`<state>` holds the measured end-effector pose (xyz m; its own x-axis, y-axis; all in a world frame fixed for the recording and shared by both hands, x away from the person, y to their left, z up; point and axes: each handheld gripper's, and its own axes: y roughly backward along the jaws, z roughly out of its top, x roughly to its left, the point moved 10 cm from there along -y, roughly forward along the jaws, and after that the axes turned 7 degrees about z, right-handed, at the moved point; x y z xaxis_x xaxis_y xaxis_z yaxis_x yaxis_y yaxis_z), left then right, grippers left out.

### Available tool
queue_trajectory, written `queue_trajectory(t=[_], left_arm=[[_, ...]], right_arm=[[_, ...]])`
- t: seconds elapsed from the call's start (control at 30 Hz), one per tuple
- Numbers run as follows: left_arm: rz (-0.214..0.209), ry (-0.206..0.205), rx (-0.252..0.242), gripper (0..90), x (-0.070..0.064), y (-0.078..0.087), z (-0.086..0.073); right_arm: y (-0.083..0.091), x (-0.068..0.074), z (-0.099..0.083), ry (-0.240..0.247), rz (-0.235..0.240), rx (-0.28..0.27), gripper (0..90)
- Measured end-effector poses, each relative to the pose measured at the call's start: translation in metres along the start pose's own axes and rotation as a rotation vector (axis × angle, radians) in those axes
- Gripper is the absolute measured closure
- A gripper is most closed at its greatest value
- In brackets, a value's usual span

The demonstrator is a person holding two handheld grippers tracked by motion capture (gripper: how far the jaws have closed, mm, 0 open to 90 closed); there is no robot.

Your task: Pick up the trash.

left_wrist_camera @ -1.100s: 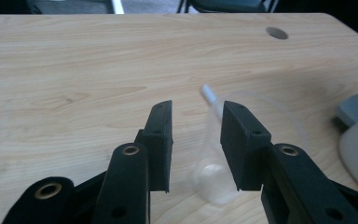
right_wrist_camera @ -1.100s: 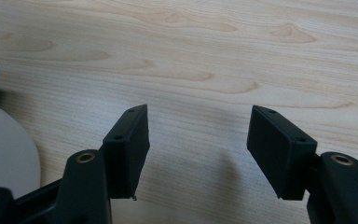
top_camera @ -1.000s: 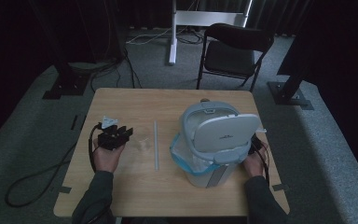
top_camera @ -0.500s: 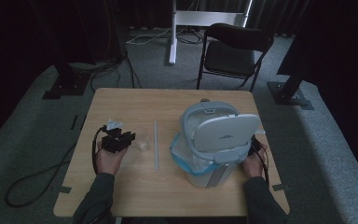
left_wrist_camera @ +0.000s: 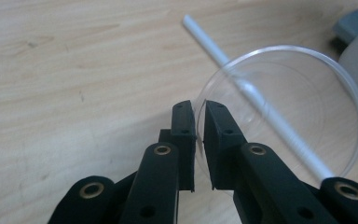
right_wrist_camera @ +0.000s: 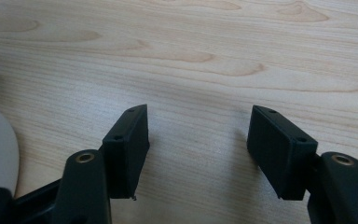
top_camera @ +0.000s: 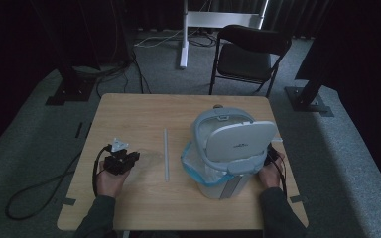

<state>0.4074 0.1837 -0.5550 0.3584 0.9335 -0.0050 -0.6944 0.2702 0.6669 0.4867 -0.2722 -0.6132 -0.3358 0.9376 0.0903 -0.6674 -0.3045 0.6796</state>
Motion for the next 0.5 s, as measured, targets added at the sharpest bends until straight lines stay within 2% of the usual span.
queue_trajectory(t=[0.07, 0.1, 0.13, 0.5], left_arm=[[0.021, -0.021, 0.023, 84.9, 0.0010, -0.0013, -0.0061], [0.021, -0.021, 0.023, 85.0, 0.0010, -0.0013, -0.0061], [0.014, -0.038, 0.029, 85.0, -0.0004, -0.0028, -0.0101], [0.001, -0.035, 0.006, 85.8, -0.0024, -0.0043, -0.0051]], right_arm=[[-0.0003, -0.0005, 0.0002, 0.000, -0.002, -0.004, 36.8], [-0.0003, -0.0005, 0.0002, 0.000, -0.002, -0.004, 36.8], [-0.0005, -0.0004, 0.0001, -0.003, -0.002, -0.006, 36.5], [-0.0011, -0.0010, -0.0001, 0.000, -0.003, -0.028, 35.5]])
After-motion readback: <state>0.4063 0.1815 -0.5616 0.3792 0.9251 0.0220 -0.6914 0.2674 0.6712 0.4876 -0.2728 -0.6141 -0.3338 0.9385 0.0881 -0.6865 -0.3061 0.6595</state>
